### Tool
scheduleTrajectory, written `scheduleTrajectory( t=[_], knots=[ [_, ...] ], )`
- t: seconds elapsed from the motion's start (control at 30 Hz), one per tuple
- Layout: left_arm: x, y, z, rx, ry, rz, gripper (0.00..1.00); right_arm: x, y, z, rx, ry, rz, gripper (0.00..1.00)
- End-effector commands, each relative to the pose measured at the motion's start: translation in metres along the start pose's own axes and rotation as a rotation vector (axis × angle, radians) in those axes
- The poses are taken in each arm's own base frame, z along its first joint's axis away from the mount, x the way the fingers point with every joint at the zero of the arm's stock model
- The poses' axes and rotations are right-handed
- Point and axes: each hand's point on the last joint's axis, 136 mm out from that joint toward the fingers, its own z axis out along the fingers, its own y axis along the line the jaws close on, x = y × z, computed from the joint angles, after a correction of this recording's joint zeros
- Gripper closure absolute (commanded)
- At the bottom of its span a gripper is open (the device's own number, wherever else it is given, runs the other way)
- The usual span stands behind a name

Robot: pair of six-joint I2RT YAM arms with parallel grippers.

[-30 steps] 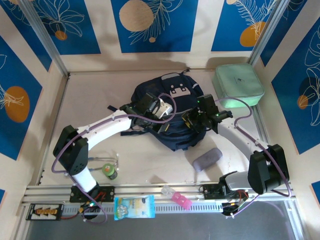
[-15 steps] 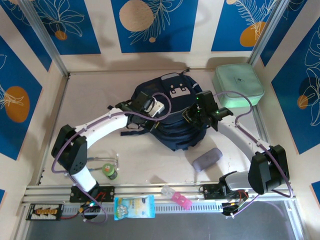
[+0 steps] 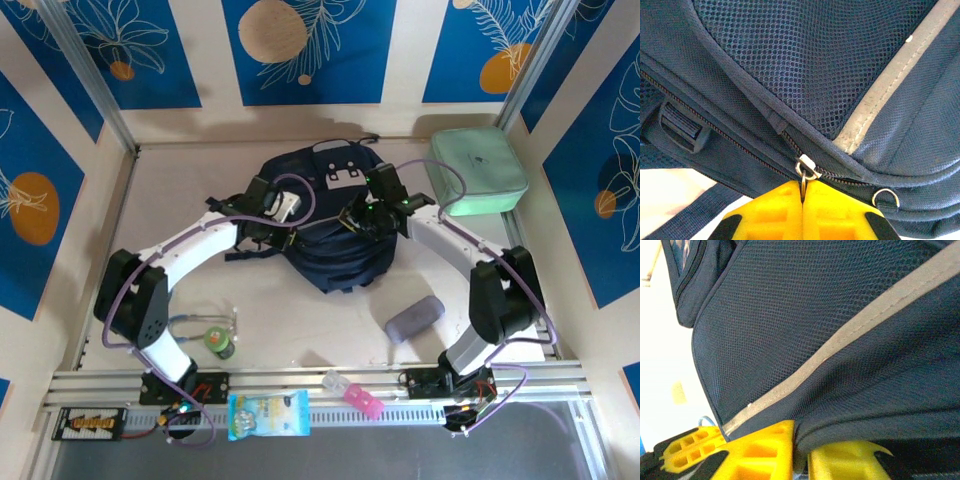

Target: Pack books, pencil case, and school supplies into a backpack

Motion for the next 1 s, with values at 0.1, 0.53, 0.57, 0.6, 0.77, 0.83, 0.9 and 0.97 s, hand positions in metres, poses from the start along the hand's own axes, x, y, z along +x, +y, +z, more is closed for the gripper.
scheduleTrajectory(
  t=[0.1,0.53,0.57,0.6,0.77,0.83,0.9,0.97],
  knots=[
    [0.004,0.013,-0.032,-0.033,-0.009,-0.079,0.67,-0.005,0.012,-0.034,-0.001,-0.064,-0.09,0.52],
    [-0.014,0.088,-0.117,-0.379,-0.252,-0.194,0.03,0.061,-0.167,-0.128,0.543,-0.163,0.133,0.11],
    [-0.015,0.09,-0.119,-0.383,-0.27,-0.198,0.02,0.071,-0.179,-0.132,0.58,-0.146,0.17,0.09],
    [-0.015,0.09,-0.12,-0.382,-0.281,-0.199,0.0,0.079,-0.189,-0.135,0.611,-0.133,0.202,0.07],
    [-0.013,0.095,-0.126,-0.404,-0.343,-0.212,0.0,0.119,-0.237,-0.14,0.748,-0.083,0.393,0.06],
    [-0.013,0.092,-0.126,-0.377,-0.351,-0.208,0.0,0.13,-0.247,-0.131,0.745,-0.058,0.446,0.06],
    [-0.014,0.089,-0.125,-0.361,-0.355,-0.209,0.0,0.136,-0.254,-0.12,0.735,-0.043,0.489,0.06],
    [-0.014,0.087,-0.124,-0.348,-0.354,-0.205,0.0,0.138,-0.257,-0.108,0.709,-0.033,0.517,0.06]
  ],
)
